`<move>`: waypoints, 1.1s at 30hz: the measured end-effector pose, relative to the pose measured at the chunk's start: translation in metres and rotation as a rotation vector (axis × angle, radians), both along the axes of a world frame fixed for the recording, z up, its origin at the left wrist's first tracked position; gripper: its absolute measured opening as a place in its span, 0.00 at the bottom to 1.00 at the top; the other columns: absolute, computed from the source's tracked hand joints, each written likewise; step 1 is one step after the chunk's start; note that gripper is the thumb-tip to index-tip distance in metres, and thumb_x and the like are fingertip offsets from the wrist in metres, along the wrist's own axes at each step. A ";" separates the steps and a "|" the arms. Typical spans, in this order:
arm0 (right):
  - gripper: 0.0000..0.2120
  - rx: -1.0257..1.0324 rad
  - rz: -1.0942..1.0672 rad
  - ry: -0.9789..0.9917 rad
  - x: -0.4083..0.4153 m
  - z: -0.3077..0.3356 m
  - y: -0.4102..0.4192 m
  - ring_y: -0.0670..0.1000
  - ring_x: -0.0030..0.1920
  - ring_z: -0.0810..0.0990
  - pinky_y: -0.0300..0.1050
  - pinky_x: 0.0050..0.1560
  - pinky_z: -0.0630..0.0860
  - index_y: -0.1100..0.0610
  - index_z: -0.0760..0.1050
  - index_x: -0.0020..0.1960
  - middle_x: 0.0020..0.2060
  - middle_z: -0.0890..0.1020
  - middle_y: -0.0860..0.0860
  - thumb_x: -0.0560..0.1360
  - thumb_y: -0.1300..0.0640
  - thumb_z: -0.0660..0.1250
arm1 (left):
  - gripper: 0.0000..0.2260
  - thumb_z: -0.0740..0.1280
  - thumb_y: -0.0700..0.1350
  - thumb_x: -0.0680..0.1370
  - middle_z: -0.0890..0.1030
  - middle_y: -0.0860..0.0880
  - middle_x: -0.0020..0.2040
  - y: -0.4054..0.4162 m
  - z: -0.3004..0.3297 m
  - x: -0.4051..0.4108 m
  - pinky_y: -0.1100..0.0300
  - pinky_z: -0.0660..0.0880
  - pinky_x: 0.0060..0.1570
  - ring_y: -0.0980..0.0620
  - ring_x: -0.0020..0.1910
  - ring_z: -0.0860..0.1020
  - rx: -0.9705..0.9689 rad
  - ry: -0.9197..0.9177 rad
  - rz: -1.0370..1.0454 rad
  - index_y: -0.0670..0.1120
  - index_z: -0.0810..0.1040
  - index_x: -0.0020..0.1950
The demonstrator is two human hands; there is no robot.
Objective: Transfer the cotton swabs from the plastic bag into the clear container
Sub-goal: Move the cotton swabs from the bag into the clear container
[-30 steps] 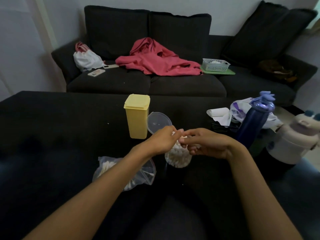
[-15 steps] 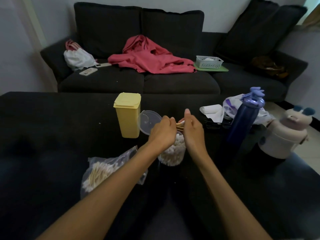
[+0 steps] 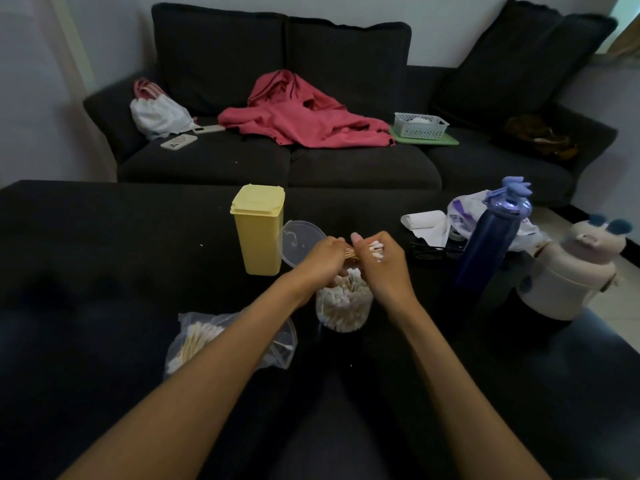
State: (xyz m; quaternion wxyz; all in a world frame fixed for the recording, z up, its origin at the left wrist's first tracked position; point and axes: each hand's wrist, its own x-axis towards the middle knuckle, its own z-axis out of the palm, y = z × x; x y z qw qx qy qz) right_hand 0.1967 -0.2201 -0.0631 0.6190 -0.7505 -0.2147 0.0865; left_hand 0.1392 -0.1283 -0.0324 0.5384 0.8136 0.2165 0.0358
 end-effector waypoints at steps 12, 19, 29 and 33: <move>0.17 -0.259 0.052 0.129 0.021 0.007 -0.028 0.45 0.28 0.68 0.38 0.31 0.65 0.56 0.71 0.34 0.29 0.72 0.50 0.80 0.52 0.58 | 0.13 0.59 0.52 0.80 0.71 0.50 0.62 0.016 -0.041 -0.030 0.55 0.71 0.56 0.51 0.61 0.68 0.840 0.063 -0.072 0.50 0.74 0.61; 0.12 -0.281 0.197 0.282 0.024 0.012 -0.040 0.43 0.24 0.66 0.34 0.26 0.64 0.56 0.72 0.41 0.29 0.72 0.48 0.79 0.50 0.60 | 0.16 0.62 0.38 0.75 0.78 0.49 0.59 0.037 -0.018 -0.040 0.56 0.72 0.54 0.52 0.55 0.74 0.731 0.195 -0.269 0.50 0.79 0.60; 0.11 0.353 -0.002 0.788 0.017 -0.010 -0.020 0.42 0.20 0.64 0.33 0.20 0.61 0.61 0.75 0.50 0.27 0.70 0.49 0.80 0.54 0.60 | 0.28 0.64 0.71 0.67 0.73 0.50 0.38 -0.001 -0.009 -0.018 0.59 0.68 0.37 0.53 0.37 0.72 0.852 0.512 -0.385 0.45 0.68 0.41; 0.10 0.241 0.099 0.800 0.018 -0.015 -0.022 0.42 0.19 0.64 0.33 0.19 0.60 0.61 0.75 0.48 0.25 0.70 0.49 0.79 0.55 0.61 | 0.31 0.66 0.71 0.66 0.73 0.49 0.44 -0.006 -0.012 -0.018 0.58 0.69 0.43 0.49 0.46 0.74 1.016 0.535 -0.322 0.45 0.70 0.51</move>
